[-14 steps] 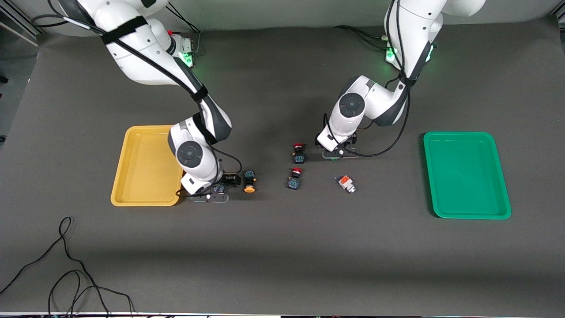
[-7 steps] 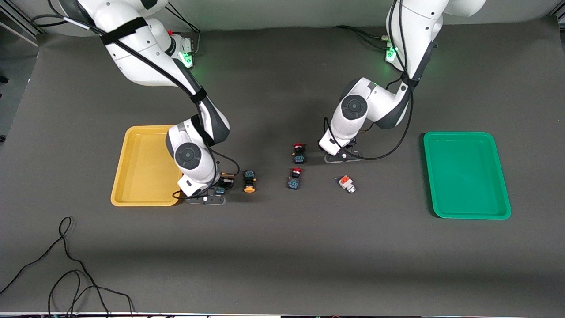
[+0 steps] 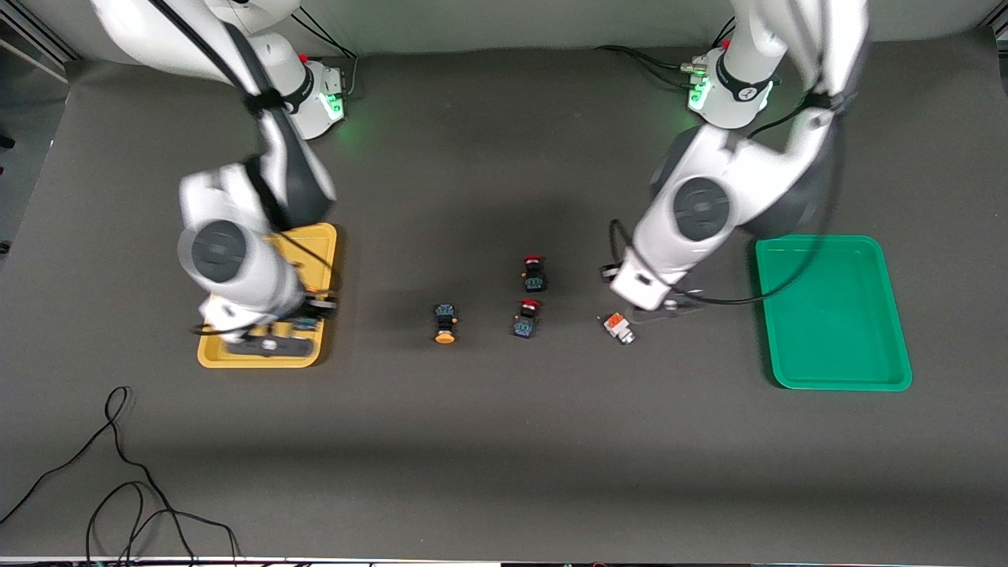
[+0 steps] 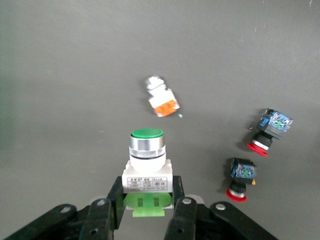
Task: Place green and yellow buttons in trays
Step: 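Move both held buttons over their matching trays with the right and left grippers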
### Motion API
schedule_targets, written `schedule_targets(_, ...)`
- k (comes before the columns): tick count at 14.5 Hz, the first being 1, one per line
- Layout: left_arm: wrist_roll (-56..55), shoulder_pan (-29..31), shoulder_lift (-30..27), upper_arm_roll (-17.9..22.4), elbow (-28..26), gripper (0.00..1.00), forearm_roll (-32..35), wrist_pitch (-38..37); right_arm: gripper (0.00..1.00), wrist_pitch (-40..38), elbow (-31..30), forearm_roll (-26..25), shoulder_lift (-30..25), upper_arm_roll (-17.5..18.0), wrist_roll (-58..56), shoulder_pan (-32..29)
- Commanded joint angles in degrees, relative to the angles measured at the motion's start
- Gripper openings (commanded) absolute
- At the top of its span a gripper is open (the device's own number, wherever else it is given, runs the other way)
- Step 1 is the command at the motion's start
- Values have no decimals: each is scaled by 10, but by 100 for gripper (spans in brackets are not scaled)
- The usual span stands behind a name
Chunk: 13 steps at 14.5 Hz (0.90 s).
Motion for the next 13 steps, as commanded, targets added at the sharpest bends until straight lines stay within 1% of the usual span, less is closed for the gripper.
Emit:
schedule_targets(1, 100, 86, -48, -2, 3, 13, -30, -79, 0, 24, -66, 53, -35, -76, -138, 2)
schedule_targets(2, 149, 129, -62, -2, 3, 13, -30, -109, 0, 56, -99, 72, -40, -95, -176, 3)
schedule_targets(3, 218, 181, -72, -1, 3, 13, -25, -134, 0, 118, -155, 84, -46, -103, -188, 4)
schedule_targets(4, 275, 222, -74, -1, 2, 13, -18, -144, 0, 196, -212, 84, -46, -103, -189, 6)
schedule_targets(6, 366, 286, -69, -1, 0, 13, 31, -139, 0, 349, -297, 85, -24, -102, -190, 6)
schedule_targets(7, 401, 309, -62, -1, -4, 13, 46, -126, 0, 396, -314, 85, -4, -101, -192, 6)
schedule_targets(8, 421, 322, -49, -1, -12, 13, 57, -95, 0, 420, -318, 85, 11, -101, -194, 6)
schedule_targets(9, 425, 329, -37, -1, -34, 13, 65, -53, 0, 428, -319, 86, 23, -98, -194, 6)
schedule_targets(12, 425, 331, 7, -1, -129, 14, 73, 122, 0, 451, -319, 87, 46, -87, -192, 7)
schedule_targets(13, 425, 331, 28, -1, -149, 15, 73, 169, 15, 447, -319, 87, 41, -86, -192, 7)
